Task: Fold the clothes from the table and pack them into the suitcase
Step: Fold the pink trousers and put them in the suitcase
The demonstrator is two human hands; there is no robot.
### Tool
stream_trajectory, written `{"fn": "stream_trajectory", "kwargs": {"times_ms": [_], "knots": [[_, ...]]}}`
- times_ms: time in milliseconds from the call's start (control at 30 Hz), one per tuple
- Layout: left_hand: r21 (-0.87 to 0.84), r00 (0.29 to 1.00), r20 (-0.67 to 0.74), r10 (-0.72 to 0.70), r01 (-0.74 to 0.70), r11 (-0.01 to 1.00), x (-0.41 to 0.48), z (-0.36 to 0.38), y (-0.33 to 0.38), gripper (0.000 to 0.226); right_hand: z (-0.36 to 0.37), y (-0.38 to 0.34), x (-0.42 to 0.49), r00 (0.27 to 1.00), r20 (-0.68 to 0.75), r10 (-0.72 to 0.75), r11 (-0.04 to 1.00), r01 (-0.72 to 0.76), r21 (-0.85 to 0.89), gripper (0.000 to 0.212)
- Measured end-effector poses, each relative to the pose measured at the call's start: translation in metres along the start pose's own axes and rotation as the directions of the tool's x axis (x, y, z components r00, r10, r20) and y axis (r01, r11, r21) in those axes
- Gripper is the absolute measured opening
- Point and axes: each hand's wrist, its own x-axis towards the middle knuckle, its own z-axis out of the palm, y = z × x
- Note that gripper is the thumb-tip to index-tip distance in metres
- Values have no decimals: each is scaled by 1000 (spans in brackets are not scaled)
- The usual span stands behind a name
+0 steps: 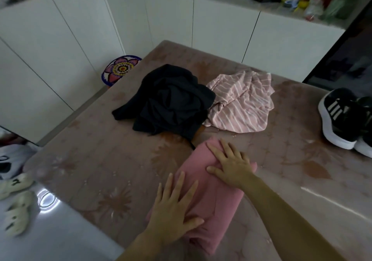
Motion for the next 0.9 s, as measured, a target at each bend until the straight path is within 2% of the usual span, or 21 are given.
{"fn": "stream_trajectory", "kwargs": {"times_ms": [100, 233, 333, 400, 433, 500, 567, 600, 667, 733, 900], "knots": [[-7, 1000, -6, 19, -19, 1000, -8, 1, -1, 99, 2, 1, 0, 1000, -6, 12, 1000, -12, 20, 74], [54, 992, 28, 126, -128, 990, 4, -5, -19, 98, 6, 1, -10, 994, -41, 103, 992, -100, 76, 88], [194, 970, 72, 232, -242, 951, 25, -16, -34, 96, 13, 2, -35, 962, -113, 249, 966, -238, 104, 71], [238, 968, 70, 241, -251, 938, 38, -25, -39, 98, 19, 2, -57, 927, -137, 350, 935, -337, 111, 66], [211, 978, 59, 201, -209, 955, 43, -28, -40, 101, 23, 3, -68, 909, -143, 392, 919, -378, 115, 66], [91, 999, 11, 35, -36, 995, 45, -33, -39, 112, 31, 6, -86, 873, -151, 464, 880, -435, 189, 72], [-137, 983, -47, -177, 169, 976, 39, -33, -34, 114, 37, 11, -101, 827, -121, 549, 785, -461, 414, 87], [-296, 958, -41, -285, 261, 919, 33, -31, -27, 113, 39, 13, -107, 801, -91, 592, 703, -458, 544, 97], [-584, 909, -14, -416, 330, 741, 18, -30, -8, 108, 40, 16, -113, 763, -30, 645, 573, -457, 680, 108], [-714, 892, 17, -452, 327, 619, 4, -27, 14, 106, 41, 15, -117, 757, -10, 653, 556, -471, 685, 106], [-763, 870, 97, -484, 377, 525, 0, -28, 29, 113, 40, 8, -131, 810, -28, 586, 615, -421, 667, 86]]}}
